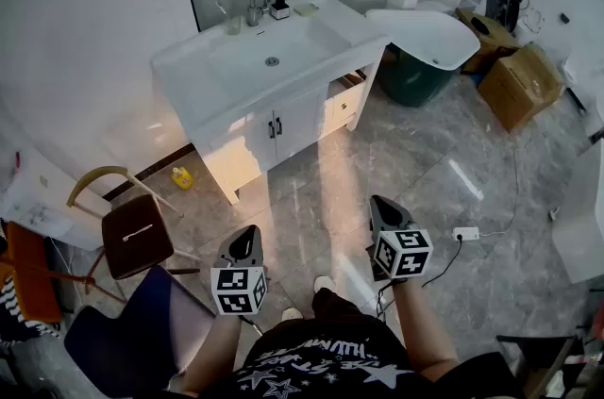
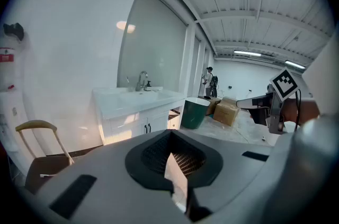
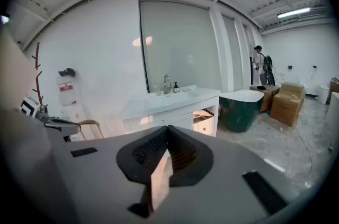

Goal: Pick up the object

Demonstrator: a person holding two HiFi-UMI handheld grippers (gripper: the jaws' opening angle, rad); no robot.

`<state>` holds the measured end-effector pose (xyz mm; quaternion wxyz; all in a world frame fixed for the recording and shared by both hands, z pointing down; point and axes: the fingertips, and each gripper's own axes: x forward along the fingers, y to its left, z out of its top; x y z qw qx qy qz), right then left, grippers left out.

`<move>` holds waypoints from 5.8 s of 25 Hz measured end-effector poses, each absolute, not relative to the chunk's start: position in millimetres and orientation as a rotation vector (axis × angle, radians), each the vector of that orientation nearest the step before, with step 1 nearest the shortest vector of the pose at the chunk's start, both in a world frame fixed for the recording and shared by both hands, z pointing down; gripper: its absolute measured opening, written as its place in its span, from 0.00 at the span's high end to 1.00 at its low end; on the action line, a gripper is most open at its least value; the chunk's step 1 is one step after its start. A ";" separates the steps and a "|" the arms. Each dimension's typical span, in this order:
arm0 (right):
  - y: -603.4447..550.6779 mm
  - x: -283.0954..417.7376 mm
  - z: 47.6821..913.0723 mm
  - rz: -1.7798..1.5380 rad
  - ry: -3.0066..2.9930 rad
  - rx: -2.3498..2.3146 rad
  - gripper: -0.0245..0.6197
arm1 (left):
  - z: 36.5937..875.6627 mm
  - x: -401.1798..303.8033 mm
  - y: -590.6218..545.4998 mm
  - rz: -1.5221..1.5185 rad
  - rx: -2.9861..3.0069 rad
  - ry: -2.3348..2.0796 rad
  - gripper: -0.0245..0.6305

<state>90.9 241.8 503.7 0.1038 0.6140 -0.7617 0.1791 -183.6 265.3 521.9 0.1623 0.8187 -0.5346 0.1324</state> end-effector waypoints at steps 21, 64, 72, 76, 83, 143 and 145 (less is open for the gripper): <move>252.5 58.1 508.6 0.512 -2.308 1.836 0.87 | 529.8 -209.5 287.6 0.384 2.338 -1.516 0.94; -214.7 203.6 533.4 0.586 -2.352 1.620 0.49 | 484.1 -72.1 -144.0 0.342 2.249 -1.763 0.94; -318.8 200.3 531.3 0.557 -2.335 1.617 0.49 | 489.6 -78.0 -258.0 0.318 2.250 -1.766 0.94; -375.0 192.4 532.7 0.543 -2.326 1.580 0.49 | 492.0 -80.3 -309.9 0.307 2.234 -1.761 0.94; -484.7 161.7 524.7 0.507 -2.348 1.514 0.49 | 490.5 -101.0 -404.2 0.312 2.198 -1.785 0.94; -781.2 45.0 674.3 0.043 -2.041 0.855 0.78 | 569.1 -186.8 -583.5 0.322 1.957 -1.822 0.94; -781.6 44.0 675.5 0.009 -2.019 0.828 0.78 | 570.2 -188.5 -582.3 0.325 1.949 -1.823 0.94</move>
